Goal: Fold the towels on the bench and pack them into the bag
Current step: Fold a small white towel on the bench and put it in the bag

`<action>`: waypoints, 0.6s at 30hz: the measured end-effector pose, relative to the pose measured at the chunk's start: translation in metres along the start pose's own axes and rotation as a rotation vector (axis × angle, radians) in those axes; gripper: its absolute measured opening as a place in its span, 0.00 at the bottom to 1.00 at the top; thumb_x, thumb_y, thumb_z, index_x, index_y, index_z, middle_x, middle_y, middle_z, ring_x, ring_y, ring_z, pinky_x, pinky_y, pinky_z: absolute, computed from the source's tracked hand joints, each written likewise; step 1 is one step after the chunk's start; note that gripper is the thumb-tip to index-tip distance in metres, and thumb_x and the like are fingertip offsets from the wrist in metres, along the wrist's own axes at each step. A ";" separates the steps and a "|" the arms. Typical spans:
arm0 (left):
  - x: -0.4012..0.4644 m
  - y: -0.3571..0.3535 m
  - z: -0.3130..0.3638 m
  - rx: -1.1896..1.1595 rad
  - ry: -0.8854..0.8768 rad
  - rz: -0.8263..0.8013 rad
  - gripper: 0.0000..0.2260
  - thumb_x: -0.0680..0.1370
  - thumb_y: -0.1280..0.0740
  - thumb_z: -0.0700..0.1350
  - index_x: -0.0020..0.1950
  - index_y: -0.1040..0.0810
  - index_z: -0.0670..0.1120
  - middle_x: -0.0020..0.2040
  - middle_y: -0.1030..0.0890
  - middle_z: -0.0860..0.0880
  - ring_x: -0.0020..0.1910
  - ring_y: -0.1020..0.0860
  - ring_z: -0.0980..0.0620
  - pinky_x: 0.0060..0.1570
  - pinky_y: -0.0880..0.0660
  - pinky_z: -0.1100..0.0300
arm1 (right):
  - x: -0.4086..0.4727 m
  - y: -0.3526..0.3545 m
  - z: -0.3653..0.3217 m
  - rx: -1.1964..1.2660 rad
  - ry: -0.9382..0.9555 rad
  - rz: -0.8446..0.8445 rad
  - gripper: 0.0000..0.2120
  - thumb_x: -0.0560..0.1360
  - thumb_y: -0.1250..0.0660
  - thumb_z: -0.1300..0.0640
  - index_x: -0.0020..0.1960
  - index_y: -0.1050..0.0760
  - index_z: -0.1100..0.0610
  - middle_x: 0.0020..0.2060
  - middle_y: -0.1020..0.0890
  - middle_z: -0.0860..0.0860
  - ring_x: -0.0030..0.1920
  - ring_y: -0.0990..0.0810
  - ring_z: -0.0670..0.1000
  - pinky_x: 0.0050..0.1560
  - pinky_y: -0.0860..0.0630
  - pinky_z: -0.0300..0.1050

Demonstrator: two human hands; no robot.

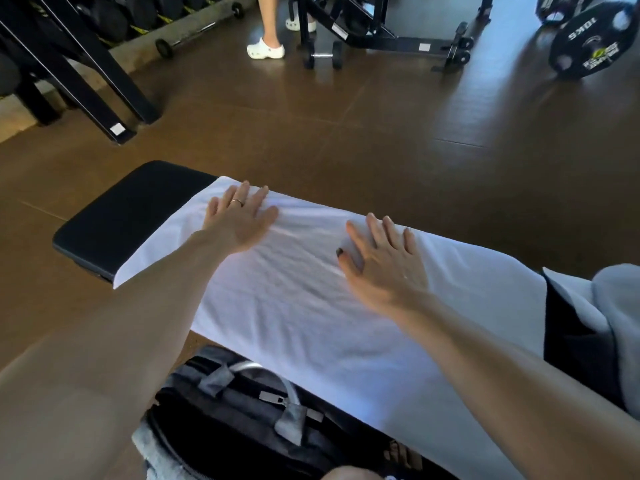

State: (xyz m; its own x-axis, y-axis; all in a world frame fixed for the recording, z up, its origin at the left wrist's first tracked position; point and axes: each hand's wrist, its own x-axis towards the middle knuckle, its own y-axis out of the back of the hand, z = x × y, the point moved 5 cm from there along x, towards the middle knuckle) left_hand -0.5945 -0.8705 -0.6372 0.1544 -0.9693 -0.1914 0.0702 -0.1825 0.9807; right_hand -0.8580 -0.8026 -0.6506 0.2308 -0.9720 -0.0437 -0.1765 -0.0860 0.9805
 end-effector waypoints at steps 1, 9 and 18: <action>0.003 0.000 -0.001 0.000 0.015 -0.036 0.29 0.81 0.56 0.66 0.82 0.53 0.62 0.84 0.56 0.52 0.82 0.58 0.50 0.79 0.58 0.45 | 0.003 0.001 0.002 0.016 -0.006 -0.013 0.29 0.81 0.58 0.35 0.80 0.51 0.41 0.82 0.50 0.49 0.81 0.54 0.54 0.78 0.56 0.59; -0.004 0.004 0.020 0.089 0.043 -0.026 0.30 0.79 0.58 0.70 0.80 0.59 0.66 0.83 0.59 0.48 0.82 0.61 0.45 0.77 0.61 0.36 | -0.001 0.031 0.069 0.075 -0.146 0.199 0.22 0.82 0.47 0.44 0.73 0.33 0.50 0.62 0.22 0.54 0.67 0.28 0.58 0.72 0.40 0.58; -0.231 0.017 0.243 -0.195 -0.890 -0.082 0.27 0.73 0.36 0.71 0.58 0.31 0.50 0.57 0.29 0.52 0.53 0.28 0.49 0.53 0.27 0.50 | -0.052 0.076 0.190 0.292 -0.479 -0.095 0.11 0.76 0.42 0.51 0.39 0.27 0.56 0.45 0.20 0.56 0.47 0.23 0.59 0.41 0.28 0.46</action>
State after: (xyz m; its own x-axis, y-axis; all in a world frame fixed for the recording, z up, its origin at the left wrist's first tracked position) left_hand -0.8685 -0.6900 -0.5670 -0.6693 -0.7386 -0.0799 0.2250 -0.3040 0.9257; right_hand -1.0651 -0.7997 -0.6098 -0.1892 -0.9419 -0.2776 -0.4494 -0.1683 0.8773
